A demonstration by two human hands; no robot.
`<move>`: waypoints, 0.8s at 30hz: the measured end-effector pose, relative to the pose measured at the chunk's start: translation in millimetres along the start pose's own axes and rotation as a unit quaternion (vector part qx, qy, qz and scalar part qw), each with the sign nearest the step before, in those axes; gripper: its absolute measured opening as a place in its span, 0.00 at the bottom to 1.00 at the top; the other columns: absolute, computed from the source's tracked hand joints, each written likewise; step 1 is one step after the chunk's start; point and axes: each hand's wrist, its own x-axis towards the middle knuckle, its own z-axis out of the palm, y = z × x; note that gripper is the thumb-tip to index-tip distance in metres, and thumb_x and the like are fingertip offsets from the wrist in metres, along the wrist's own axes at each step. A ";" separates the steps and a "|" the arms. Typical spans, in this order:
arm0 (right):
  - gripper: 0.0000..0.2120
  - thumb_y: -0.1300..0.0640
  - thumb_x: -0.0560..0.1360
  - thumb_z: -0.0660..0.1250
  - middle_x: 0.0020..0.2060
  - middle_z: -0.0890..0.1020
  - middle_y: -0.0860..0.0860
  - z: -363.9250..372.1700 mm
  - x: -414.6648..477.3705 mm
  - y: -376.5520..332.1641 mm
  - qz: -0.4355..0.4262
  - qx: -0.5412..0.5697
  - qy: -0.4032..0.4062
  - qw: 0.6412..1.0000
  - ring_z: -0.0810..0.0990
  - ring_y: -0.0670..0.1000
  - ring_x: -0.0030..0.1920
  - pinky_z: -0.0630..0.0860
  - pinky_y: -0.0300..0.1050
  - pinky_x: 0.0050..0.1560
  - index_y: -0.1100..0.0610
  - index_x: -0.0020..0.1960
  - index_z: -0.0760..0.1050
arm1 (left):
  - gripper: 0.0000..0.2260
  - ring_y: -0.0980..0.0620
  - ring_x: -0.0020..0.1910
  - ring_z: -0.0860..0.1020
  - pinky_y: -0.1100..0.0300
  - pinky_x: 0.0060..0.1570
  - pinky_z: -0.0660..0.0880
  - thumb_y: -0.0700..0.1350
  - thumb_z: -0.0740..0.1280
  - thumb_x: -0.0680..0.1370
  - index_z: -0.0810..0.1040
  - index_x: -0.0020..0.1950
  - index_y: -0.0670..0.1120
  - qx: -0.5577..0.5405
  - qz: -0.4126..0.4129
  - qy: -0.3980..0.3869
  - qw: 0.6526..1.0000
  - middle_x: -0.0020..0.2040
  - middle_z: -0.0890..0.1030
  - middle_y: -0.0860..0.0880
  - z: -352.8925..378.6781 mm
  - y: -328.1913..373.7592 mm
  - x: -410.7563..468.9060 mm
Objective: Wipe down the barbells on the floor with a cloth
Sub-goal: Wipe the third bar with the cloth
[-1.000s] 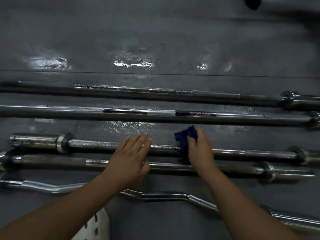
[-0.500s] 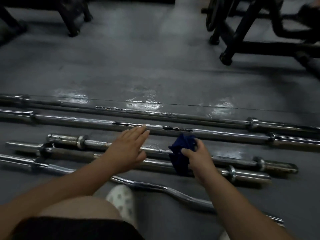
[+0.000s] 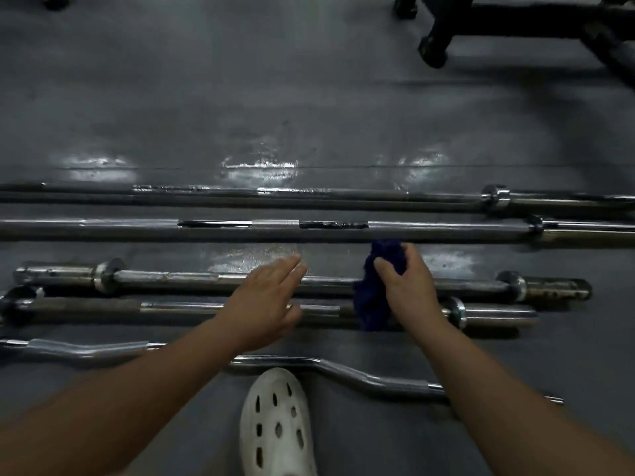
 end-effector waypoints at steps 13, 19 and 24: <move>0.08 0.60 0.69 0.68 0.49 0.79 0.50 92.1 60.2 94.5 -0.250 -0.334 -0.145 0.897 0.76 0.53 0.52 0.71 0.51 0.58 0.53 0.48 0.79 | 0.31 0.40 0.70 0.71 0.42 0.70 0.67 0.51 0.56 0.73 0.68 0.75 0.40 -0.072 -0.061 -0.027 0.995 0.74 0.70 0.40 72.9 -27.3 43.6; 0.08 0.57 0.69 0.69 0.38 0.73 0.47 15.6 70.6 115.4 -0.046 -0.306 0.067 0.949 0.69 0.49 0.43 0.71 0.53 0.49 0.52 0.38 0.69 | 0.30 0.44 0.73 0.68 0.44 0.72 0.62 0.52 0.57 0.73 0.69 0.75 0.44 -0.039 -0.030 -0.027 0.998 0.75 0.69 0.43 87.3 -2.2 56.8; 0.16 0.59 0.72 0.68 0.51 0.77 0.51 80.0 44.5 94.5 -0.167 -0.244 -0.123 0.947 0.73 0.51 0.52 0.72 0.49 0.58 0.54 0.60 0.75 | 0.31 0.43 0.71 0.71 0.44 0.71 0.63 0.52 0.57 0.72 0.70 0.74 0.41 -0.043 -0.056 -0.035 0.997 0.74 0.71 0.43 89.3 5.7 64.2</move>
